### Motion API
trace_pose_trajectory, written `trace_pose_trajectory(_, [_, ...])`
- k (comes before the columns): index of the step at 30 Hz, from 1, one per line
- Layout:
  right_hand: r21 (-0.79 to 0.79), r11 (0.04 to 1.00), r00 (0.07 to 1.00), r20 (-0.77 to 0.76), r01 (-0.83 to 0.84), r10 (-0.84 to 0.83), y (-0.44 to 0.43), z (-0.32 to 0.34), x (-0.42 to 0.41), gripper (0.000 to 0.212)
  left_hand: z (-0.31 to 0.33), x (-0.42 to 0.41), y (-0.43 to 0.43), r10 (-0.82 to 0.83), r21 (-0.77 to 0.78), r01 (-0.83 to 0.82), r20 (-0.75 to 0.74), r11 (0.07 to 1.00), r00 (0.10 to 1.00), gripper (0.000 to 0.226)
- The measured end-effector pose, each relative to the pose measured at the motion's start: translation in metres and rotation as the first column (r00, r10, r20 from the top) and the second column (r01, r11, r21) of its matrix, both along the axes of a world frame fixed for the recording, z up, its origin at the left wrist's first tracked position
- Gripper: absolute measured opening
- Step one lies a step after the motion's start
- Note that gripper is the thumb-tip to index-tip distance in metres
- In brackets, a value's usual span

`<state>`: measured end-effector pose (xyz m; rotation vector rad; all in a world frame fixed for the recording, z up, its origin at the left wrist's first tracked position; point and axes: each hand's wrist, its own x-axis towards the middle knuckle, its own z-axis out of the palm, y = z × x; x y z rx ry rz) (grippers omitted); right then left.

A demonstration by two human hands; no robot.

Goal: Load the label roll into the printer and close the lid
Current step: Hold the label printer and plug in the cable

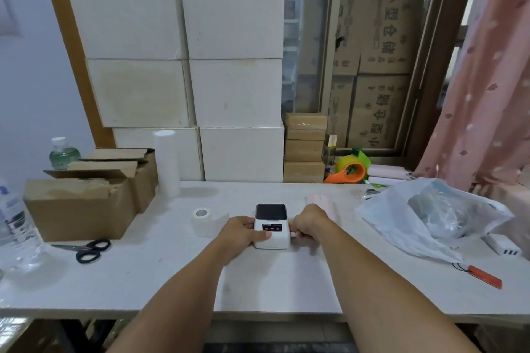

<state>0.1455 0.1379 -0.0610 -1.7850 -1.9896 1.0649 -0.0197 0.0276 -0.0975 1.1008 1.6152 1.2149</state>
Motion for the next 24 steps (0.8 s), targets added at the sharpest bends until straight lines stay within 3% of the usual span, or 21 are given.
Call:
trace_pose_trajectory(13, [0.046,0.999,0.996,0.085,0.023,-0.027,-0.0034,0.0032,-0.0075,0.019,0.0008,-0.0001,0.0007,-0.001,-0.004,0.001,-0.013,1.0,1.0,0.029])
trace_pose_trajectory(24, [0.02,1.0,0.998,0.068,-0.002,0.0,0.0046,-0.0061,-0.0018,0.017,0.002,-0.0019,0.0023,-0.003,-0.02,0.002,-0.067,1.0,0.998,0.019])
